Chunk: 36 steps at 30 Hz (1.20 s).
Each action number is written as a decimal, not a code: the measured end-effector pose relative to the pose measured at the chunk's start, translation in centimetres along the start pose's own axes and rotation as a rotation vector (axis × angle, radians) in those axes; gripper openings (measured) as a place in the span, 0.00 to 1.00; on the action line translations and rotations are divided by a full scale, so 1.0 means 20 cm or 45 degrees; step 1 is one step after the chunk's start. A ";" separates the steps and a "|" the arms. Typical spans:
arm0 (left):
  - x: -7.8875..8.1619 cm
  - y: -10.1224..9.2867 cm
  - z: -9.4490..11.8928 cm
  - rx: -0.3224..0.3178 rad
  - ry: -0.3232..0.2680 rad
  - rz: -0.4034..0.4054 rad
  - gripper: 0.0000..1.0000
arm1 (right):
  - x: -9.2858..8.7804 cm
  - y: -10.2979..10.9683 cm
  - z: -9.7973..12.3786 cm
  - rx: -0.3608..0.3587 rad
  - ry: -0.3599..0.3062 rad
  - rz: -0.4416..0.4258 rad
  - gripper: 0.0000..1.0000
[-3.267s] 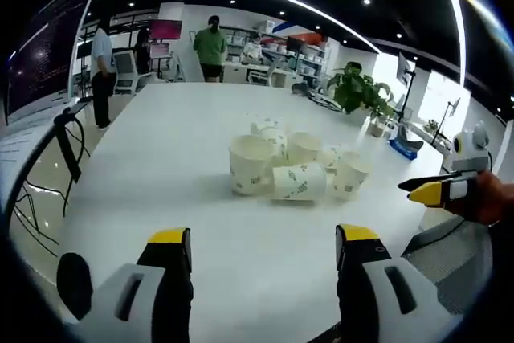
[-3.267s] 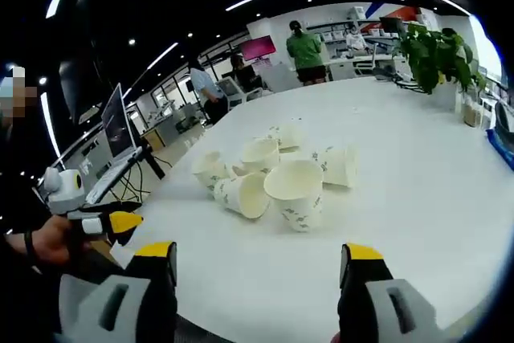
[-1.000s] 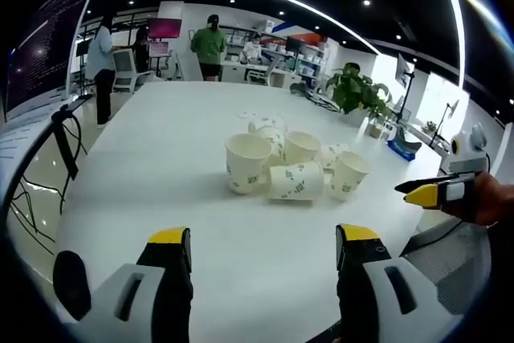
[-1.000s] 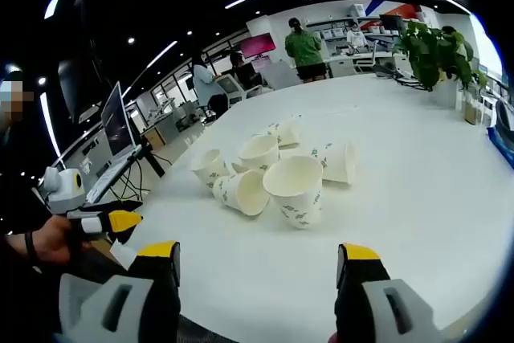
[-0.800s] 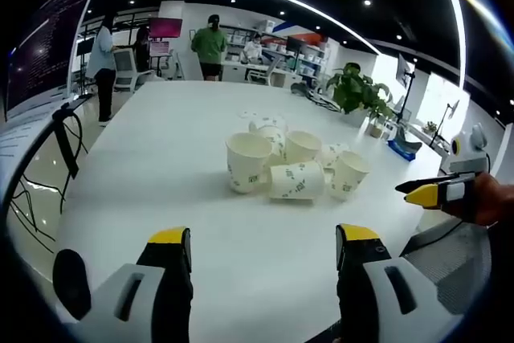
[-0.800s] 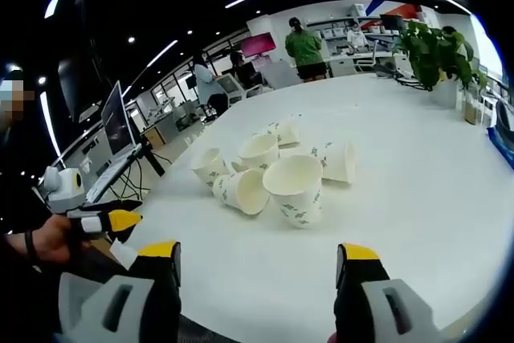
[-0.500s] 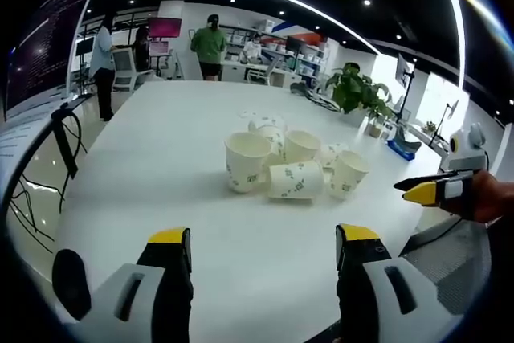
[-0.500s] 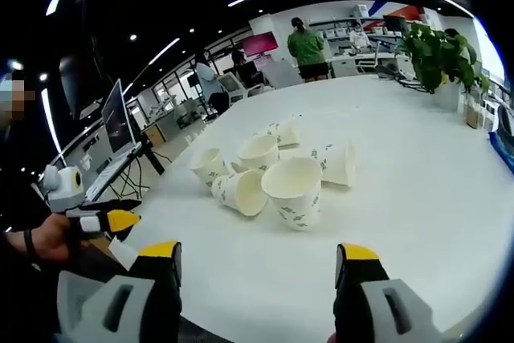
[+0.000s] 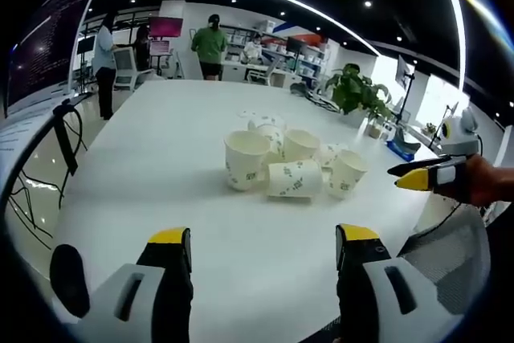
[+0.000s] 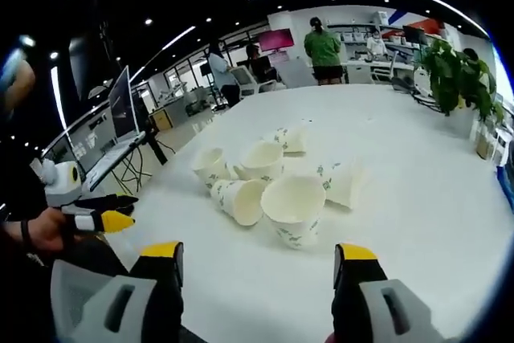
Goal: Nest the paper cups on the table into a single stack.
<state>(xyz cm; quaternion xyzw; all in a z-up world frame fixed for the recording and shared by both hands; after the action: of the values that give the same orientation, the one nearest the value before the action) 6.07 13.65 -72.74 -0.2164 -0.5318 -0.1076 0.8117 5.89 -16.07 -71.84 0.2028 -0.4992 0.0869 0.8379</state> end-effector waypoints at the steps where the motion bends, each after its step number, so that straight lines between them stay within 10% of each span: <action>1: 0.00 0.00 0.00 -0.001 0.000 0.001 0.72 | 0.03 0.00 -0.01 0.008 0.011 0.020 0.76; 15: 0.02 0.01 0.01 0.015 -0.029 0.013 0.71 | 0.16 0.00 -0.19 0.128 0.108 0.227 0.71; 36: 0.01 0.01 0.03 0.029 -0.024 0.021 0.71 | 0.11 -0.01 -0.39 0.203 0.434 0.353 0.59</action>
<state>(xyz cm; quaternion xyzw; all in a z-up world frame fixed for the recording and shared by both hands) 5.81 14.06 -72.37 -0.2125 -0.5388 -0.0928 0.8099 13.29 -13.01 -73.34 0.1803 -0.3649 0.2733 0.8716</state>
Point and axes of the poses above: the point that each gripper's makers call its tool centre point, and the gripper's own axes: z roughly backward along the fingers, y roughly to its left, x roughly out of its top, the point moved 7 cm from there along z, roughly backward along the fingers, and after that the axes turned 10 degrees about -y, right-handed, at the moved point
